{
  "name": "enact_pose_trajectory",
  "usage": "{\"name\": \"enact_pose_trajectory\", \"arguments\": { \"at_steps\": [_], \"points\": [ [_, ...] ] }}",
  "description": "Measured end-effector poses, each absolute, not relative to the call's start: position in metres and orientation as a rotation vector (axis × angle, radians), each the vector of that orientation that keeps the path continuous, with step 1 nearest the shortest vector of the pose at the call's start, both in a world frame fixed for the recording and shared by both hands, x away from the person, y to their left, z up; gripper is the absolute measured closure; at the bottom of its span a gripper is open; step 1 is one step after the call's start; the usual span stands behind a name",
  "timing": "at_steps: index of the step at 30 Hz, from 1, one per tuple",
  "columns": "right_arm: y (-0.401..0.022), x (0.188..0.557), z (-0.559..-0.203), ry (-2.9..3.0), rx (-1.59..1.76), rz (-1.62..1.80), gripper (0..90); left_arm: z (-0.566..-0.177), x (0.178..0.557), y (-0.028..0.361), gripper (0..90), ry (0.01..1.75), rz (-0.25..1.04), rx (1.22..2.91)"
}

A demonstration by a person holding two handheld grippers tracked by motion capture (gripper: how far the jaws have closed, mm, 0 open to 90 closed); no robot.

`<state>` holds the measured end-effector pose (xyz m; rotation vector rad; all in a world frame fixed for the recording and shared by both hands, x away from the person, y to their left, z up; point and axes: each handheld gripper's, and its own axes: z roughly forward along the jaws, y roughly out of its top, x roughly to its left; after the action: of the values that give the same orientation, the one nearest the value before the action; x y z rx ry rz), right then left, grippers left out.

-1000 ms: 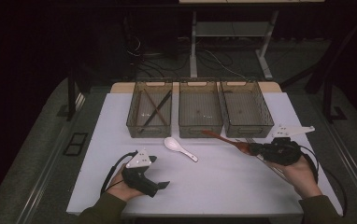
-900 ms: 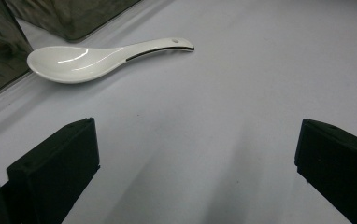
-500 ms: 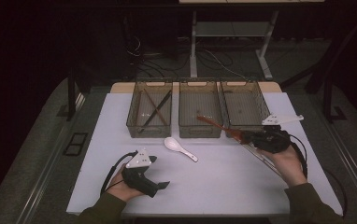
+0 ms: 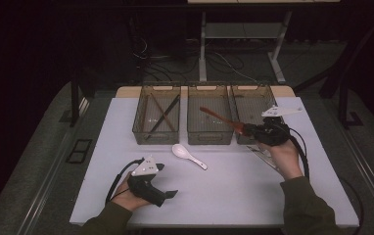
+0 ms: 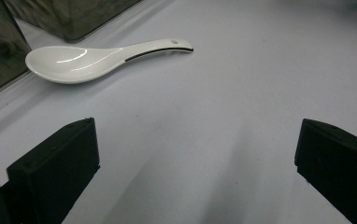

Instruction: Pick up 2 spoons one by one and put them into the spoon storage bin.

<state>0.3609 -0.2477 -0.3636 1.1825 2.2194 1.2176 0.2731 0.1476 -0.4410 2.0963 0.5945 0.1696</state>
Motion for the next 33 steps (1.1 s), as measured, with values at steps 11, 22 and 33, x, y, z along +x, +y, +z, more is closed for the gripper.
{"name": "enact_pose_trajectory", "arguments": {
  "at_steps": [11,22,33],
  "points": [
    [-0.216,0.386,-0.37,2.208,1.216,1.167,83.9,-0.441,0.273,0.148,0.0,0.579,0.173,2.102],
    [-0.198,0.398,-0.378,2.21,1.229,1.101,83.8,-0.441,0.273,0.147,0.0,0.582,0.169,2.098],
    [-0.196,0.4,-0.381,2.218,1.235,1.14,74.1,-0.441,0.273,0.147,0.0,0.577,0.17,2.099]
  ]
}}
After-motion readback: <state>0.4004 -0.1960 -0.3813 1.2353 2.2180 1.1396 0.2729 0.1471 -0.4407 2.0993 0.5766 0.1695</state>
